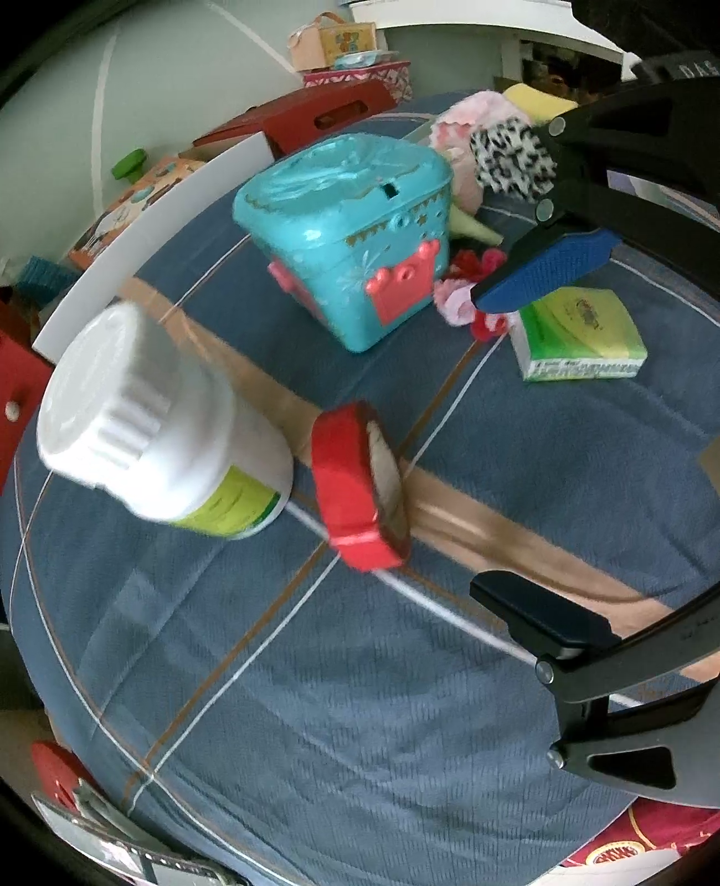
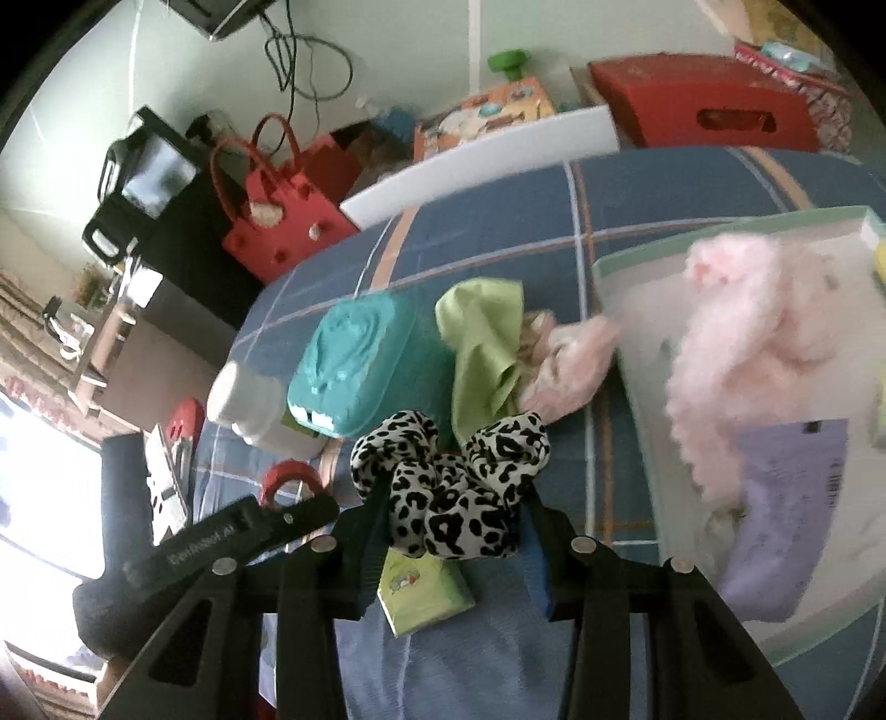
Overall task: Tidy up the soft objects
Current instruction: 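Close the right tool on the scrunchie and lift while the left tool grasps the green tissue pack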
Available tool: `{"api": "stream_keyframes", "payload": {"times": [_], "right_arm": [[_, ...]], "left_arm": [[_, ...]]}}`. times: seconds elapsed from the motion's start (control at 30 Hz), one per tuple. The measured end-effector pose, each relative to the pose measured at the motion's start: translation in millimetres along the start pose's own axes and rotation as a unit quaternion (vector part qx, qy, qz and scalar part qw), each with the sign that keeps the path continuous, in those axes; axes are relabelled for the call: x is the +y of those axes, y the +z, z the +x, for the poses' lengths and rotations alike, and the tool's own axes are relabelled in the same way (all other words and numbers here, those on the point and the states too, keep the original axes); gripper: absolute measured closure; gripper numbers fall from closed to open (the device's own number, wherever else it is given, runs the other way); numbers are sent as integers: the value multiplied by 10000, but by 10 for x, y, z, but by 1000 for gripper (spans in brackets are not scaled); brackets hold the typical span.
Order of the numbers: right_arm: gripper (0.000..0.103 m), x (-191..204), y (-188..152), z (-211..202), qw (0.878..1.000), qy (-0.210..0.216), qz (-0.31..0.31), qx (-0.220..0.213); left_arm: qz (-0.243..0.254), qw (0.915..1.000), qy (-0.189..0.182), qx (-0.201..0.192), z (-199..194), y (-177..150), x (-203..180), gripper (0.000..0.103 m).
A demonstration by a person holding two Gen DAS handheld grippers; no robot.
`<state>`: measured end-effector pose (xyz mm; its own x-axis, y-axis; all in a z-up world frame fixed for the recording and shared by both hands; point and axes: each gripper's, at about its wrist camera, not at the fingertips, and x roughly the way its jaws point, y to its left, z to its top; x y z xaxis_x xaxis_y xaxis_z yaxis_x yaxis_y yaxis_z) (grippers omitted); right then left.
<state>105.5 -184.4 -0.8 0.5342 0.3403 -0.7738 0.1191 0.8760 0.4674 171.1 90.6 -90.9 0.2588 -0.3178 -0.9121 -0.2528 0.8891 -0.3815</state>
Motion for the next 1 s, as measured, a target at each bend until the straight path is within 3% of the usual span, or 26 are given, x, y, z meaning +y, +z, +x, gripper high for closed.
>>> {"api": "stream_keyframes", "payload": {"times": [0.33,0.6,0.83,0.93,1.0], "right_arm": [[59,-230,106,-326,9975,-404,265,-512],[59,-427,134,-578,9933,-630,510,-823],[59,-599,155,-684,9899,-715,782,-941],[59,-618,155,-692,9896,-714,817,-944],[59,-614,152,-693,9897,-708,808,-950]], "left_arm": [[662,9974,-114,269,151,-172,-466,9],[1519,9869,457,286,345,-420,-945,9],[2256,9679,1095,194,523,-682,-1326,9],[2386,9642,1144,162,542,-768,-1441,10],[2431,9631,1143,137,538,-856,-1520,17]]}}
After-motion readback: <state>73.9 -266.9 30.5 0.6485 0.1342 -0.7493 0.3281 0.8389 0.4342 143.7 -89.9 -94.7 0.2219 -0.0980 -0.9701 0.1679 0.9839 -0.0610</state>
